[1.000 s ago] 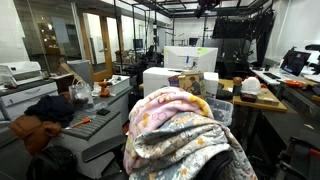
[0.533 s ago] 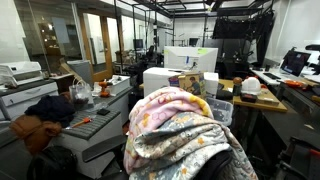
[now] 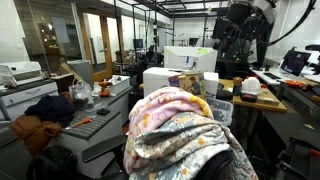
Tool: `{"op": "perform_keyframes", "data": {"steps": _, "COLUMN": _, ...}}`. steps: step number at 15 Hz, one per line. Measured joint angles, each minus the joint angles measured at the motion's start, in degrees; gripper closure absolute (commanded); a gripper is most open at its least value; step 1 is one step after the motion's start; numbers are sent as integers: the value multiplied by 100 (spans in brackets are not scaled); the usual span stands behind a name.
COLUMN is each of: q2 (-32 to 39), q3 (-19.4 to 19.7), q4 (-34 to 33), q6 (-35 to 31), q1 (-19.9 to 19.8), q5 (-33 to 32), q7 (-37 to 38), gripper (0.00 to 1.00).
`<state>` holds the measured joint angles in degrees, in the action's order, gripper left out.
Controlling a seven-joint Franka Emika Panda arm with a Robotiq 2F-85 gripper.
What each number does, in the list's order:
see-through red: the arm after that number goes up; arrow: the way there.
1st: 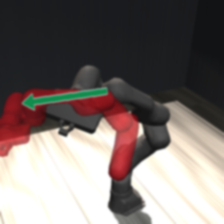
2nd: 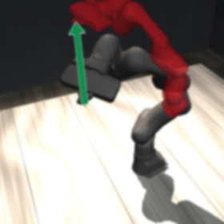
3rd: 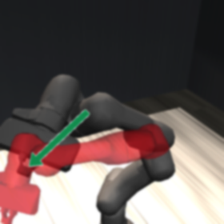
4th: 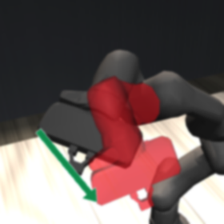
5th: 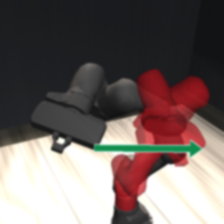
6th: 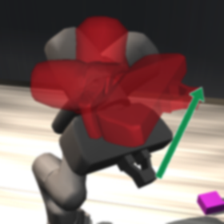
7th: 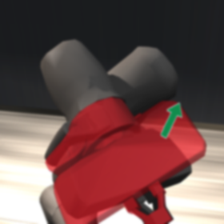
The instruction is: Put the fleece on the boxes
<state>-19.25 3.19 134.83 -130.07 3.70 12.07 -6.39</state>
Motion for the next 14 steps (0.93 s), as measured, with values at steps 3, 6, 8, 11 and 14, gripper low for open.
{"op": "perform_keyframes", "data": {"steps": 3, "q2": 452, "q3": 3, "q4": 387, "q6": -200, "q1": 26, "q5": 101, "q7": -255, "gripper": 0}}
{"op": "perform_keyframes", "data": {"steps": 6, "q2": 892, "q3": -51, "q4": 545, "q6": -309, "q1": 78, "q5": 244, "q7": -520, "gripper": 0}}
{"op": "perform_keyframes", "data": {"steps": 8, "q2": 1103, "q3": -124, "q4": 570, "q6": -326, "q1": 101, "q5": 305, "q7": -617, "gripper": 0}}
{"op": "perform_keyframes", "data": {"steps": 11, "q2": 1276, "q3": -246, "q4": 581, "q6": -295, "q1": 140, "q5": 413, "q7": -762, "gripper": 0}}
{"op": "perform_keyframes", "data": {"steps": 14, "q2": 1316, "q3": -373, "q4": 582, "q6": -78, "q1": 176, "q5": 606, "q7": -954, "gripper": 0}}
